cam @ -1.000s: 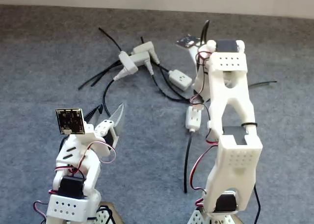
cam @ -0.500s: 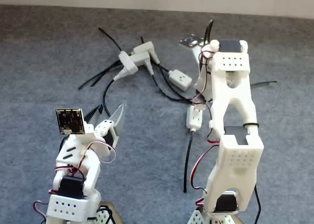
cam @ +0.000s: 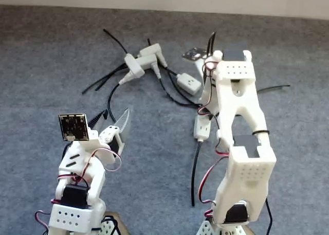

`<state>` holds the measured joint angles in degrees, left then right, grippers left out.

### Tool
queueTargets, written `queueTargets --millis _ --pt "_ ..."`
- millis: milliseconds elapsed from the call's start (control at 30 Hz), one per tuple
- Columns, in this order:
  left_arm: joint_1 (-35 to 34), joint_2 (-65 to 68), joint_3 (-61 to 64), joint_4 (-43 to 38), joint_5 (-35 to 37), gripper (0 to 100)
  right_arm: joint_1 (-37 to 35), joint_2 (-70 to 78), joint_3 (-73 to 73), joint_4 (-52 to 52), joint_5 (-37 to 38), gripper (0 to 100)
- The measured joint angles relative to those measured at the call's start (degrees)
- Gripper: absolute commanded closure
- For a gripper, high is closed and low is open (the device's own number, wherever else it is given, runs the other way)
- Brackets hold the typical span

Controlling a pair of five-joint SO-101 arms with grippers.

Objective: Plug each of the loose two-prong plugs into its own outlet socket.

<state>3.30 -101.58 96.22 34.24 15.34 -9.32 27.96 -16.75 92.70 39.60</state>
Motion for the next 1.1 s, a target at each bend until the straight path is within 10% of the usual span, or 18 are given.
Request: queueTargets --millis 700,1100 --pt "0.0 0.0 0.0 0.0 0.0 77 -5.0 -0.4 6.9 -7.7 -2.8 98.5" --pt "0.0 0.0 0.0 0.0 0.0 77 -5.1 0.0 -1.6 1.8 -7.9 59.3"
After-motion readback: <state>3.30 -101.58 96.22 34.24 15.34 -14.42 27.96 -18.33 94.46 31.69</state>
